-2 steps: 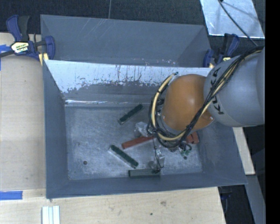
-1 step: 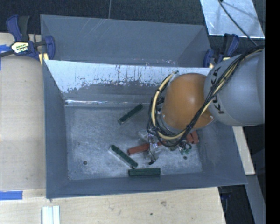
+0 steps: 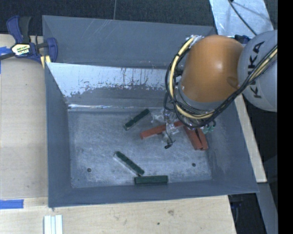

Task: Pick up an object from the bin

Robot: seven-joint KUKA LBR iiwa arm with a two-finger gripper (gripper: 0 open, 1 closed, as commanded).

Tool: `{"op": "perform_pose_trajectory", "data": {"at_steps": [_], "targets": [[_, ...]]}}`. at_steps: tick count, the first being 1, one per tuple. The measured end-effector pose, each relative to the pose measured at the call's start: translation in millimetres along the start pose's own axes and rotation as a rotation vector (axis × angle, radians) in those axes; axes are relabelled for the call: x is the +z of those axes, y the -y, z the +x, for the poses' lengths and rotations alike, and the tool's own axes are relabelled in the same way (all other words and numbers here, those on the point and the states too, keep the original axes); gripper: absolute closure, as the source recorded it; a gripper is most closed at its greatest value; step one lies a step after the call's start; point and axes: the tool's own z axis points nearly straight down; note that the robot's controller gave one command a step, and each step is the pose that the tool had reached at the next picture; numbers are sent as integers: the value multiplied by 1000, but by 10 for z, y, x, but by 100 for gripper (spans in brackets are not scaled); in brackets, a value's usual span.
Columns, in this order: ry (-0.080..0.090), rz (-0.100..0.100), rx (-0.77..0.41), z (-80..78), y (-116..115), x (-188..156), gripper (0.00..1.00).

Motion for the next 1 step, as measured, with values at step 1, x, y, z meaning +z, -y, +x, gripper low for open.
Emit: {"op": "perform_pose_trajectory", "data": {"at_steps": [1], "targets": [[-4, -1, -257, 55, 218, -656, 100]]}}
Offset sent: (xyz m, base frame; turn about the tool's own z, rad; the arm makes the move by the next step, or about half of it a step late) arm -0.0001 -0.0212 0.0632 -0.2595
